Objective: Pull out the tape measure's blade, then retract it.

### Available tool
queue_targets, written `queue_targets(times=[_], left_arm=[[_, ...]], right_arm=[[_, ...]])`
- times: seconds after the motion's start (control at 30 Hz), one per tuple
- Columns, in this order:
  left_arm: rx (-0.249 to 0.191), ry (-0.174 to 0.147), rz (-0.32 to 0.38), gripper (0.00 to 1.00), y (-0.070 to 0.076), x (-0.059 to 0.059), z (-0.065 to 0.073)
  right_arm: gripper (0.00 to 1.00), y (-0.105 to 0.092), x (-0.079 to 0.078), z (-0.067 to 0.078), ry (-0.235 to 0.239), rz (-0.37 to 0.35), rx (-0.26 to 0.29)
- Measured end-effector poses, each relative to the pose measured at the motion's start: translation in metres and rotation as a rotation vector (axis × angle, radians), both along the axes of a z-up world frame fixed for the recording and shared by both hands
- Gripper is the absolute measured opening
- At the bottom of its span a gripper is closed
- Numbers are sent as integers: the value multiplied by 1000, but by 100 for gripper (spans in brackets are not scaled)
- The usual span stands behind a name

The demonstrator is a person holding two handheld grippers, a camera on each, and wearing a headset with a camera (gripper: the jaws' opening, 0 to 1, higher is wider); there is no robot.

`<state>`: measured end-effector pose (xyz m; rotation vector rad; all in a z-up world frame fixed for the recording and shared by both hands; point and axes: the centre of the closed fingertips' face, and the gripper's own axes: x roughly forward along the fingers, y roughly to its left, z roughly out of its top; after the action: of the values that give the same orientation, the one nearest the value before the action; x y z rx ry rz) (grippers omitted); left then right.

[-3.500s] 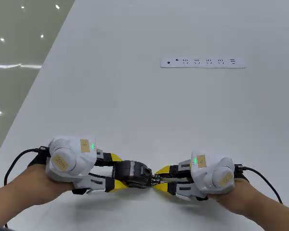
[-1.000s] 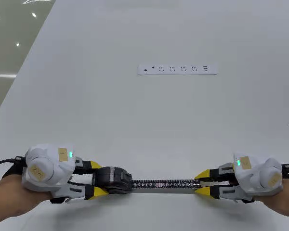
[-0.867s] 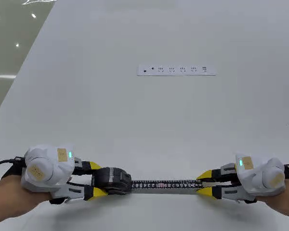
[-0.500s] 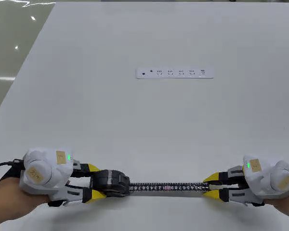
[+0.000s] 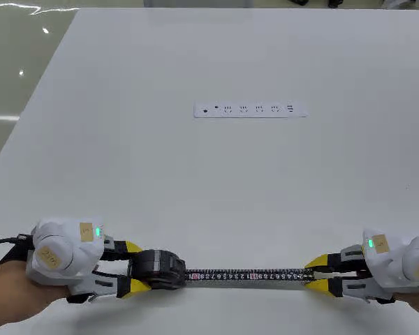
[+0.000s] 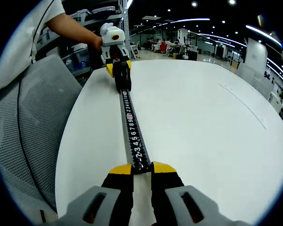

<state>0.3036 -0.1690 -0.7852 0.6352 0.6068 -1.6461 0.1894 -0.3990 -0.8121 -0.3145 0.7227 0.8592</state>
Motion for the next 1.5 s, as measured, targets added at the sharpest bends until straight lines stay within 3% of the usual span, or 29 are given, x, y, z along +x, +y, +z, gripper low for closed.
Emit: queue_targets(times=[0.6,0.9,1.1,1.5], left_arm=[[-1,2,4,28,-1,0,1],[4,-6,-3,28,-2,-1,2],[7,-8,-3,28,-3,-1,1],[18,10,24,30,-3,-1,0]], right_arm=[[11,-19,-7,2,4,-27,-24],[11,-19,-10,-5,15,-40,-19],[12,-20,-8,-2,16,-56,-6],[13,-18,-9,-3,47,-59,-8]])
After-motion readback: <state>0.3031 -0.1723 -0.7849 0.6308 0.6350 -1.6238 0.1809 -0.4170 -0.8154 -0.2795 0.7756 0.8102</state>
